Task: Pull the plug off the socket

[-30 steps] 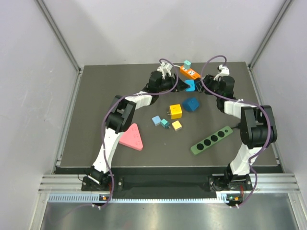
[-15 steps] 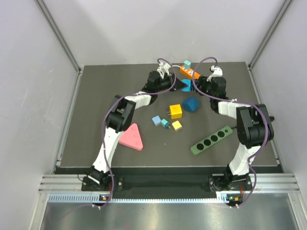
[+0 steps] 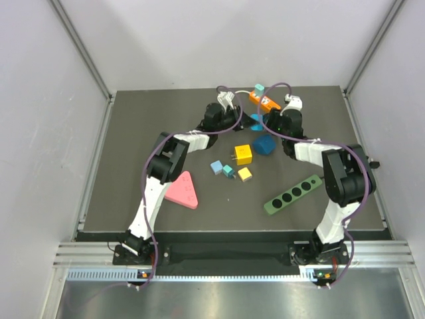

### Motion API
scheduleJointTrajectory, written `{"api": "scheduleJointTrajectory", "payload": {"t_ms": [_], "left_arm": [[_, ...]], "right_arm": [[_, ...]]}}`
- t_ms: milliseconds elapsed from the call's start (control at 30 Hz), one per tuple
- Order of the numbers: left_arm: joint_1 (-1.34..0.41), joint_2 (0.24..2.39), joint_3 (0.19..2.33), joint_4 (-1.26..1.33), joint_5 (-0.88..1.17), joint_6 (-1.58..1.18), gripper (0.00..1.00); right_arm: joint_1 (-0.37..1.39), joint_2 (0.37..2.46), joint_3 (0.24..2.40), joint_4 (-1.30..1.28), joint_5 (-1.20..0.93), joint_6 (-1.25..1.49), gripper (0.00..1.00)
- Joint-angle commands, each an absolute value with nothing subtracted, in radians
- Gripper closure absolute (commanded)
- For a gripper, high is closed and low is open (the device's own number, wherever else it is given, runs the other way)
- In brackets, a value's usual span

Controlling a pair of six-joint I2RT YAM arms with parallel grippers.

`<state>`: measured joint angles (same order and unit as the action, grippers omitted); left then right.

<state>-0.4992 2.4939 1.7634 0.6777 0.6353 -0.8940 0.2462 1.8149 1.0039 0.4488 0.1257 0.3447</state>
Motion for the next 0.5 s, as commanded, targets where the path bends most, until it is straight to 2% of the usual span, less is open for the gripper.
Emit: {"api": "scheduleJointTrajectory", "payload": {"t_ms": [0, 233, 467], "left_arm": [[-0.442, 2.456, 1.738, 0.825, 0.66, -0.96, 1.0], [-0.38, 2.503, 1.701, 1.066, 0.703, -1.204, 1.0], [-0.368, 2.513, 1.701, 1.115, 0.726, -1.218, 1.0]], "right_arm": [[0.193, 1.769, 1.049, 0.465, 0.408, 0.345, 1.0], [0.189, 1.75, 1.037, 0.466, 0.459, 0.324, 1.0], [0.178, 1.74, 1.019, 0.462, 0.479, 0.342, 1.0]]}}
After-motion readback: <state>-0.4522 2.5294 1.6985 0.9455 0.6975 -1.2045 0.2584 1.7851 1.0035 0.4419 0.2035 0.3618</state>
